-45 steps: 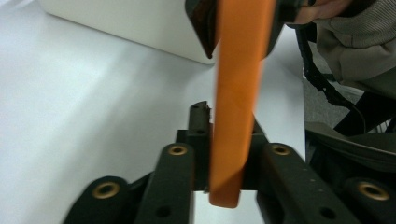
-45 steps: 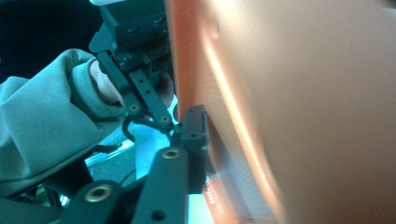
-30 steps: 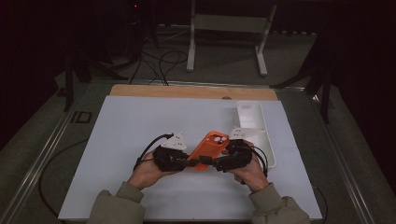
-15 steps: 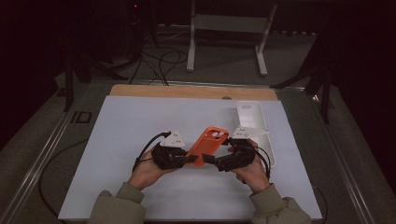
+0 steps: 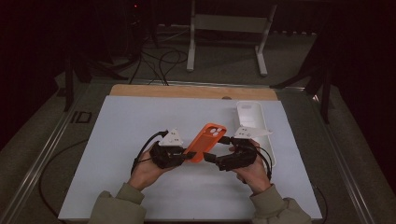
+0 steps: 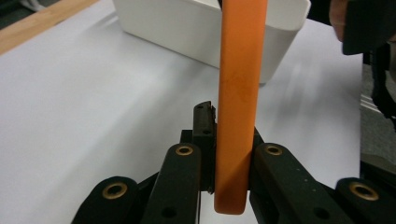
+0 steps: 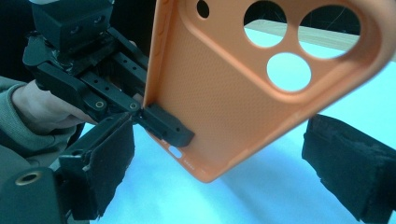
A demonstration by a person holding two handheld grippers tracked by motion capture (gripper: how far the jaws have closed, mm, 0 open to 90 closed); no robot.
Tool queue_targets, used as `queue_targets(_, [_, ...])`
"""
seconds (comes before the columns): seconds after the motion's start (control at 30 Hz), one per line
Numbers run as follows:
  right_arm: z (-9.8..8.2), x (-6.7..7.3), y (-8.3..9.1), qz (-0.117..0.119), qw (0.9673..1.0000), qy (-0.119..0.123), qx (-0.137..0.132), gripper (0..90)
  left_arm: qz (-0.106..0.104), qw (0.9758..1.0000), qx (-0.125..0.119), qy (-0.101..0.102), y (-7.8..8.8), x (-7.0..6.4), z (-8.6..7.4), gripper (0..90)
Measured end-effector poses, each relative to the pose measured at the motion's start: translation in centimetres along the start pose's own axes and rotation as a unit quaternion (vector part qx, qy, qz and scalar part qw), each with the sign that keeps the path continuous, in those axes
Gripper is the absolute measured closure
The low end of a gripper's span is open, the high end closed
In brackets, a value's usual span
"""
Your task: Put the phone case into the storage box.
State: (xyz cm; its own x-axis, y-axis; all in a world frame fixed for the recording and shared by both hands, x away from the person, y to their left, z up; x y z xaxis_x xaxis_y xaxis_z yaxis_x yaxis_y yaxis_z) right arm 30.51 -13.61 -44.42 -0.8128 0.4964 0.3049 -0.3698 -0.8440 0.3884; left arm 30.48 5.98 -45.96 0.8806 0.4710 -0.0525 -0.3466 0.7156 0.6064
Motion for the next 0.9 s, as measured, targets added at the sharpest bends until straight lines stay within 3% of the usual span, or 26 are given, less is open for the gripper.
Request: queue_targets(0.9, [0.64, 0.16, 0.68, -0.006, 0.9996, -0.019, -0.021, 8.8, 0.066, 0.9978, -0.01, -0.003, 0.35, -0.1, 0.28, 85.6])
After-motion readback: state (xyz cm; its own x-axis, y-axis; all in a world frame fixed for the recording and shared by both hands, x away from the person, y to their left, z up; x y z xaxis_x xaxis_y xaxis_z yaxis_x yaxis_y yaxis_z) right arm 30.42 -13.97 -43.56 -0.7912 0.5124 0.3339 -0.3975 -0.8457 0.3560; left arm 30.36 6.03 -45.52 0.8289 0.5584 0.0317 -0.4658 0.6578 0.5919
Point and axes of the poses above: each handheld gripper's, and its own axes: y roughly backward along the jaws, z roughly out of its top, x roughly to its left, the point moved 4 cm from there along -y, roughly forward along the jaws, and after that the axes turned 2 degrees about z, right-handed, at the moved point
